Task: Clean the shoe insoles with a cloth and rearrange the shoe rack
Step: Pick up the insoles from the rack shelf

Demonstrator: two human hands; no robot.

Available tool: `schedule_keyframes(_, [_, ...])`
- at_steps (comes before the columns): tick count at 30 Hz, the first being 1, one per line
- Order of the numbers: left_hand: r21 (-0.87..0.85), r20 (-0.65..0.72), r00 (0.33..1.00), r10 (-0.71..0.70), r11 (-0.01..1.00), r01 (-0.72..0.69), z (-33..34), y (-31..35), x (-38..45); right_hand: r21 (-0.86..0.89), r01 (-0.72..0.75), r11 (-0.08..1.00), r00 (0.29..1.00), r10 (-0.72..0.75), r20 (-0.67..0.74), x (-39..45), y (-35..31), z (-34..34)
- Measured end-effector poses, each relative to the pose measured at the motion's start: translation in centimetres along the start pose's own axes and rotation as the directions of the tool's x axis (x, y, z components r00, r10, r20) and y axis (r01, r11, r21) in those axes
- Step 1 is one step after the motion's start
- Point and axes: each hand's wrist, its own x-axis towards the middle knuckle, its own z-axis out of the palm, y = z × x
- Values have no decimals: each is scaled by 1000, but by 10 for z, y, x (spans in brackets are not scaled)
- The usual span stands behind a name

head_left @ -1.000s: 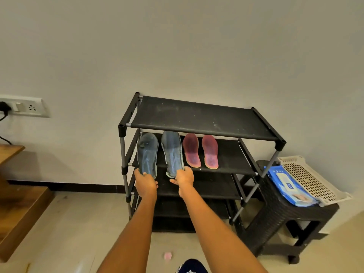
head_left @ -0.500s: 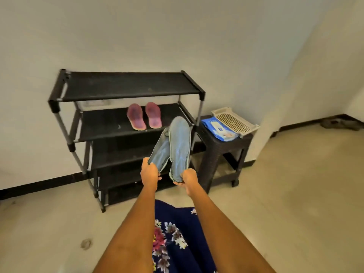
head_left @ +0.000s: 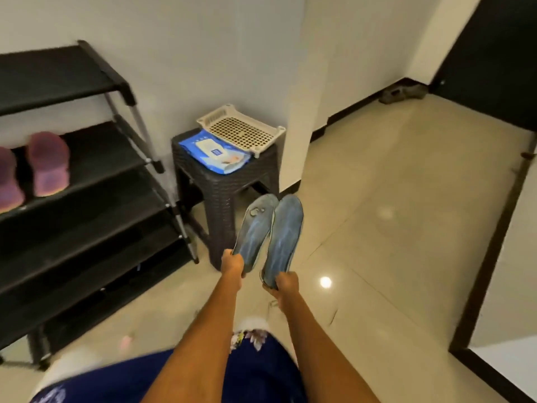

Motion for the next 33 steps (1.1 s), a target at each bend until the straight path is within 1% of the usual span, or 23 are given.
schedule_keyframes(4, [145,80,995,-54,988,42,66,-22,83,111,-60,992,994,69,-83,79,9,-26])
schedule_keyframes(6, [226,105,990,-94,972,69,97,-45,134,143,-80,986,988,98,-121,126,20,-33])
schedule_keyframes(9, [331,111,989,-102,942,60,128,-89,204,183,-143,973,971,173,-163,193,48,-36])
schedule_keyframes(14, [471,60,992,-113,879,71,145,-140,269,177,-240,954,935,276,-220,285,99,-33])
schedule_keyframes(16, [478,45,990,-130,873,93,146,-159,288,169,-286,943,921,319,-224,311,120,-28])
schedule_keyframes(18, [473,29,992,-126,876,98,142,-172,306,99,-307,947,919,322,-227,327,138,-17])
schedule_keyframes(22, [484,9,994,-111,870,93,134,-182,328,-34,-305,952,933,292,-211,336,165,6])
schedule_keyframes(25, [480,-19,996,-90,873,88,134,-183,330,-83,-306,948,931,280,-234,332,170,10])
schedule_keyframes(28, [433,-35,996,-86,897,93,134,-182,320,-147,-323,935,931,286,-229,325,166,8])
schedule_keyframes(33, [420,-44,995,-94,902,104,121,-169,290,-122,-311,943,935,280,-219,295,142,3])
